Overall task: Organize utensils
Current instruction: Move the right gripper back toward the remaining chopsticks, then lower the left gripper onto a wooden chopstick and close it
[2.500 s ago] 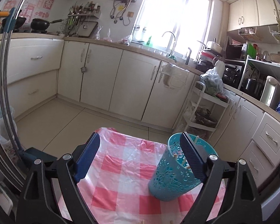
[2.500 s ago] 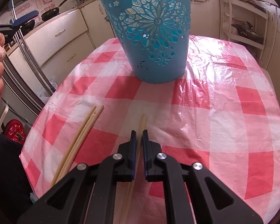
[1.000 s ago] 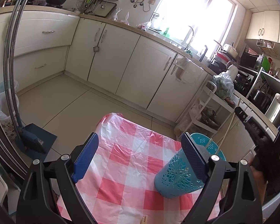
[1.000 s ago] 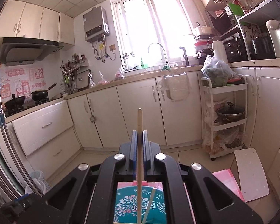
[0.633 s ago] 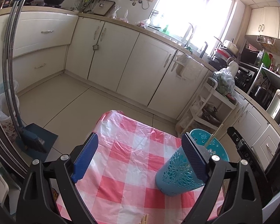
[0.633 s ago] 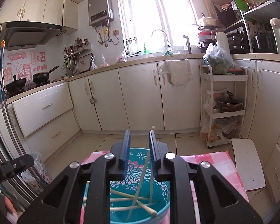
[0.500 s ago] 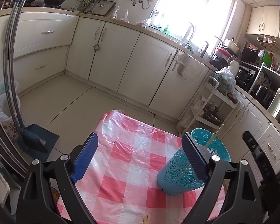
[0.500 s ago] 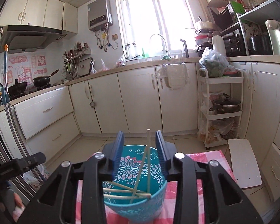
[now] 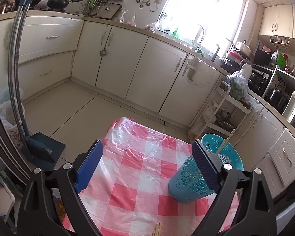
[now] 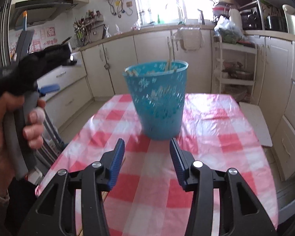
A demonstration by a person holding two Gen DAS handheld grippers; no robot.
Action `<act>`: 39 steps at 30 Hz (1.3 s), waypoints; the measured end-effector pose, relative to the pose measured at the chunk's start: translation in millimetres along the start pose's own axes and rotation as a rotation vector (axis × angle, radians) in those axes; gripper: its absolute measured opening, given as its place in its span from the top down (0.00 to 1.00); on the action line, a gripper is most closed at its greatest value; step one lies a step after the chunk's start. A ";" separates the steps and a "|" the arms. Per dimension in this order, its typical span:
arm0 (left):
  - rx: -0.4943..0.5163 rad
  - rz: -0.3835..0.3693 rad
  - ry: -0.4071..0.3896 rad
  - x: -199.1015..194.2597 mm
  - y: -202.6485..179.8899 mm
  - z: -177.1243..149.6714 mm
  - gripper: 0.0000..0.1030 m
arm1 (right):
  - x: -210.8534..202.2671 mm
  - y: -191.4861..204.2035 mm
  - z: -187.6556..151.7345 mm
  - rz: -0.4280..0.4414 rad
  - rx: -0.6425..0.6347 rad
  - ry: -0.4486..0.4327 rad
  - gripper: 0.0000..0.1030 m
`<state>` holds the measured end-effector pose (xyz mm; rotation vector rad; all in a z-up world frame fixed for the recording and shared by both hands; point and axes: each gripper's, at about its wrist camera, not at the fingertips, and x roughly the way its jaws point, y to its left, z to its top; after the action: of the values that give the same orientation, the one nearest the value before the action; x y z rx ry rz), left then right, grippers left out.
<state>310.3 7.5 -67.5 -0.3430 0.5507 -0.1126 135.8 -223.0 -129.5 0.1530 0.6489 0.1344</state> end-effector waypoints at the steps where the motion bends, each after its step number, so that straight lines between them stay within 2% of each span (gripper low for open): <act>1: 0.004 0.004 -0.008 -4.5 1.5 0.2 0.15 | 6.3 4.5 -5.7 0.014 -0.009 0.038 0.70; 6: -0.012 0.038 -0.012 -26.9 22.3 -8.0 0.13 | 31.2 20.6 -18.3 0.049 -0.023 0.139 0.75; 9: -0.050 0.045 0.027 -27.3 37.0 -12.4 0.13 | 42.5 34.5 -30.6 0.054 -0.041 0.186 0.75; 13: -0.061 0.051 0.028 -26.0 42.2 -10.4 0.13 | 58.2 43.5 -38.9 0.046 -0.048 0.231 0.75; 24: -0.027 0.040 0.055 -19.3 33.7 -13.2 0.13 | 80.2 48.4 -31.0 0.003 -0.075 0.264 0.75; 26: -0.016 0.045 0.068 -16.3 31.9 -14.7 0.13 | 82.0 45.6 -31.7 -0.010 -0.088 0.278 0.79; 28: 0.019 0.056 0.096 -10.5 27.7 -18.3 0.13 | 81.0 42.6 -32.7 -0.012 -0.102 0.273 0.87; 30: 0.085 0.071 0.153 -0.5 21.1 -26.0 0.13 | 77.8 38.2 -33.8 -0.016 -0.118 0.277 0.89; 34: 0.215 0.073 0.280 12.3 9.3 -52.0 0.13 | 69.5 21.4 -36.1 -0.018 -0.105 0.285 0.90; 37: 0.267 0.062 0.346 8.8 5.2 -79.7 0.13 | 62.7 8.5 -38.0 -0.012 -0.090 0.291 0.90; 39: 0.287 0.048 0.422 10.1 4.1 -101.8 0.13 | 58.6 1.0 -38.5 -0.014 -0.077 0.297 0.90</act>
<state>264.9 -20.1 -155.1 -0.0227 0.9468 -0.2176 158.5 -208.0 -194.2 0.0541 0.9393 0.1705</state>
